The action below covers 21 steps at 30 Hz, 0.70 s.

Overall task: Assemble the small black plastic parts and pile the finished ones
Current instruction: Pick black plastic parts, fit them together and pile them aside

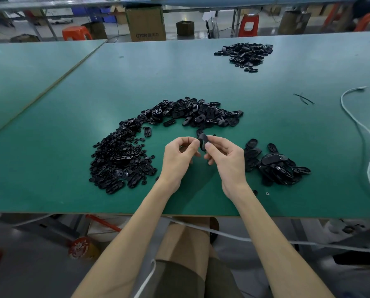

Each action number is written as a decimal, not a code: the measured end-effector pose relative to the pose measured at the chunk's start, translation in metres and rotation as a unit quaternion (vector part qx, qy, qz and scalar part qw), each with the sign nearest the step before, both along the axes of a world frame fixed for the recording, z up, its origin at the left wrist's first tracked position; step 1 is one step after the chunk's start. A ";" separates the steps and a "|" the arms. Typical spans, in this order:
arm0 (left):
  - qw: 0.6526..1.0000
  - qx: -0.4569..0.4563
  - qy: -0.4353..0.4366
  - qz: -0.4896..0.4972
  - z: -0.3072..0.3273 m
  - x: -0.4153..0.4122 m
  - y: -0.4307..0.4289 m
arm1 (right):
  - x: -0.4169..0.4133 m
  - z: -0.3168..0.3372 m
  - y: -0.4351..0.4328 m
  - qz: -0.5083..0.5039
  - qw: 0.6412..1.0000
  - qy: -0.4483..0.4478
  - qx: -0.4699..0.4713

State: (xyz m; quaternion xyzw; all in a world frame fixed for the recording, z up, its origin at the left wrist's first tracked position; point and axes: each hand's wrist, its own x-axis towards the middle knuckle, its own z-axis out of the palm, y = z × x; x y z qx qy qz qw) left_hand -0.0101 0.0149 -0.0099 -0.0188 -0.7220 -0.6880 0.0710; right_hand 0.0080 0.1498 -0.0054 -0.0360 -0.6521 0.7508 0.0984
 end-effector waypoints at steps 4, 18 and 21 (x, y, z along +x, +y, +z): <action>0.999 0.033 -0.012 -0.005 0.001 0.000 -0.001 | -0.001 -0.002 0.000 -0.005 1.000 -0.004 0.000; 0.975 0.198 -0.087 -0.052 0.005 -0.001 -0.011 | -0.001 -0.003 0.000 0.000 1.000 -0.001 -0.022; 0.974 0.202 -0.091 -0.054 0.006 -0.001 -0.009 | -0.001 -0.003 0.000 0.001 1.000 -0.001 -0.022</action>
